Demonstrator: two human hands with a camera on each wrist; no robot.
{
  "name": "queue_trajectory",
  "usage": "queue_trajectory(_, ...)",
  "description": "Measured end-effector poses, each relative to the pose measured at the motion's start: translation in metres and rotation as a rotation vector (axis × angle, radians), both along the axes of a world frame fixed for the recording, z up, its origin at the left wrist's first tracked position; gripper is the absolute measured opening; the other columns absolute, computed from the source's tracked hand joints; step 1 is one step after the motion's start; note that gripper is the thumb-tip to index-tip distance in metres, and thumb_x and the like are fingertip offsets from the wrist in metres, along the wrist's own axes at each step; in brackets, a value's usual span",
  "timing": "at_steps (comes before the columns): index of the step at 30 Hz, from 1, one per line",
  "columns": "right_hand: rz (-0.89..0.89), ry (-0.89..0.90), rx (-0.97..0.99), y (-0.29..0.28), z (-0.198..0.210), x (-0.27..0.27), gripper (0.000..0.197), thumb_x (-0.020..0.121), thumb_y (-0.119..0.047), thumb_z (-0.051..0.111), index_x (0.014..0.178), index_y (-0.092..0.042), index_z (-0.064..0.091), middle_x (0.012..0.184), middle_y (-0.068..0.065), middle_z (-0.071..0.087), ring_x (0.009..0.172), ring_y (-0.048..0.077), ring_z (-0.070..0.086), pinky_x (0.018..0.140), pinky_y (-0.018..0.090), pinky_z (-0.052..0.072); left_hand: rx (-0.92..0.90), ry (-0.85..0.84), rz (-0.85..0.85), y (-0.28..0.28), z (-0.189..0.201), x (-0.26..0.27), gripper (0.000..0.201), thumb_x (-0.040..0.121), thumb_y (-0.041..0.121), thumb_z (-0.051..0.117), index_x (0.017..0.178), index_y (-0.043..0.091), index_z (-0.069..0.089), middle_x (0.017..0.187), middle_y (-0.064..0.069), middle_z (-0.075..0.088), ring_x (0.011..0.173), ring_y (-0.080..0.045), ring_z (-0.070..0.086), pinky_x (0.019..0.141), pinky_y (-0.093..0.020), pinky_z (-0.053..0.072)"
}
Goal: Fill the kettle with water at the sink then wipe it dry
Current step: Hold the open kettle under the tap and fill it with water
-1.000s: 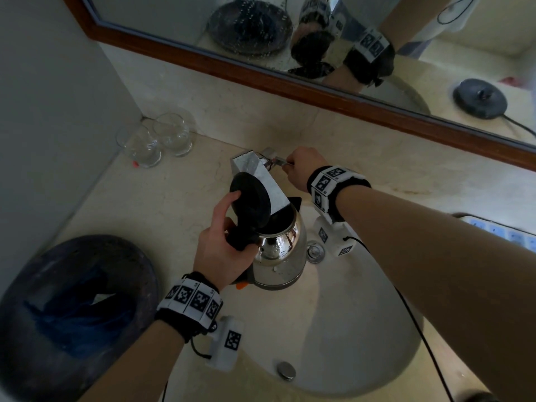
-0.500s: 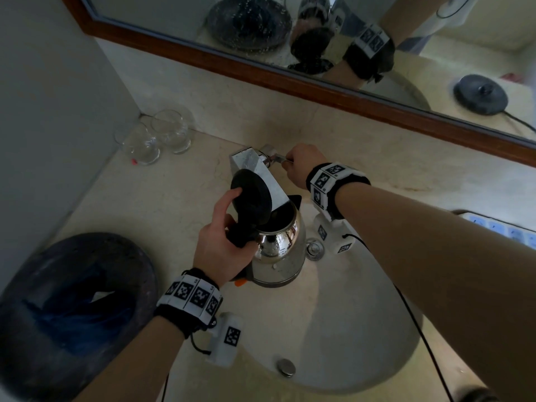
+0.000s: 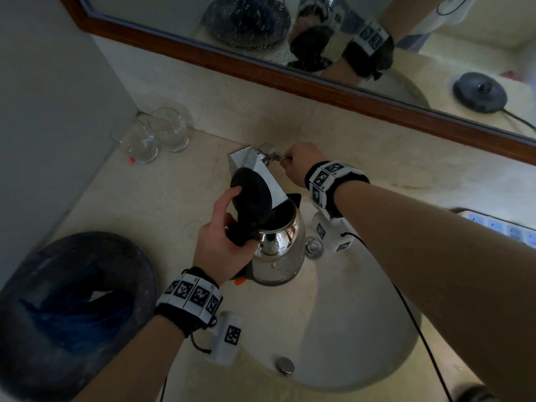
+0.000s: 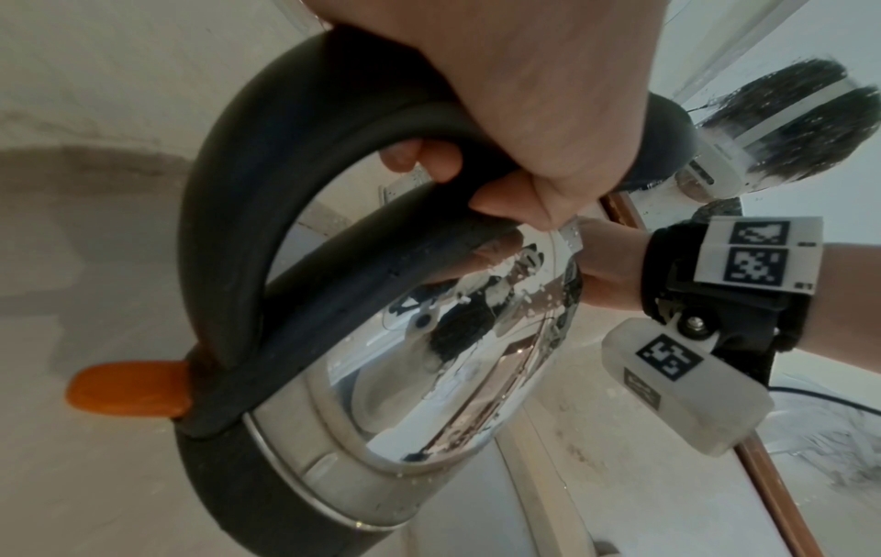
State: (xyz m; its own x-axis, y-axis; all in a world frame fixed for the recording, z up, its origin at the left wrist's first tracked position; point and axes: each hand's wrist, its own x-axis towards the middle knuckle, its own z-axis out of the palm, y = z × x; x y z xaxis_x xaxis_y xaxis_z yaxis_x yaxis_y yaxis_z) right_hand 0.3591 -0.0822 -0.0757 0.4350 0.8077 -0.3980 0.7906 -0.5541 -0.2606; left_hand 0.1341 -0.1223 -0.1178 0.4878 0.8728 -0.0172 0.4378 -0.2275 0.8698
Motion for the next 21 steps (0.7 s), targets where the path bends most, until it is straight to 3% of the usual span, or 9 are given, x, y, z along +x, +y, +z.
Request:
queue_trajectory(9,-0.002,0.001,-0.004,0.0007,0.0012,-0.0001,0.028,0.098,-0.021,0.049,0.104,-0.002,0.068,0.079,0.009,0.055,0.077,0.025,0.052,0.067,0.027,0.038,-0.013,-0.011,-0.011,0.0000,0.0016,0.0005,0.089,0.068,0.004,0.077,0.136,0.040,0.033,0.065,-0.004,0.064,0.055,-0.013,0.062,0.055,-0.023,0.056)
queue_trajectory(11,-0.009,0.006,-0.003,0.0007,0.0014,-0.0001,0.028,0.098,-0.021,0.049,0.103,-0.002,0.068,0.071,0.007,0.052,0.077,0.025,0.051,0.067,0.027,0.037,0.000,-0.007,-0.010,0.0000,0.0017,-0.0001,0.089,0.068,0.004,0.077,0.136,0.039,0.033,0.063,-0.004,0.063,0.053,-0.013,0.061,0.054,-0.026,0.056)
queue_trajectory(19,0.002,0.006,0.005,-0.0006,0.0013,0.0004,0.028,0.098,-0.020,0.048,0.102,-0.002,0.068,0.081,0.010,0.055,0.077,0.024,0.052,0.068,0.026,0.037,-0.005,-0.006,-0.014,-0.0002,0.0052,0.0005,0.089,0.067,0.005,0.076,0.135,0.042,0.032,0.064,-0.005,0.064,0.053,-0.014,0.062,0.057,-0.035,0.058)
queue_trajectory(21,0.000,0.005,0.001,-0.0005,0.0010,0.0003,0.026,0.098,-0.021,0.048,0.097,-0.004,0.068,0.073,0.008,0.053,0.077,0.024,0.052,0.068,0.026,0.037,-0.010,-0.009,-0.012,-0.0007,0.0060,0.0006,0.089,0.067,0.005,0.076,0.135,0.042,0.032,0.064,-0.005,0.064,0.054,-0.016,0.062,0.058,-0.037,0.059)
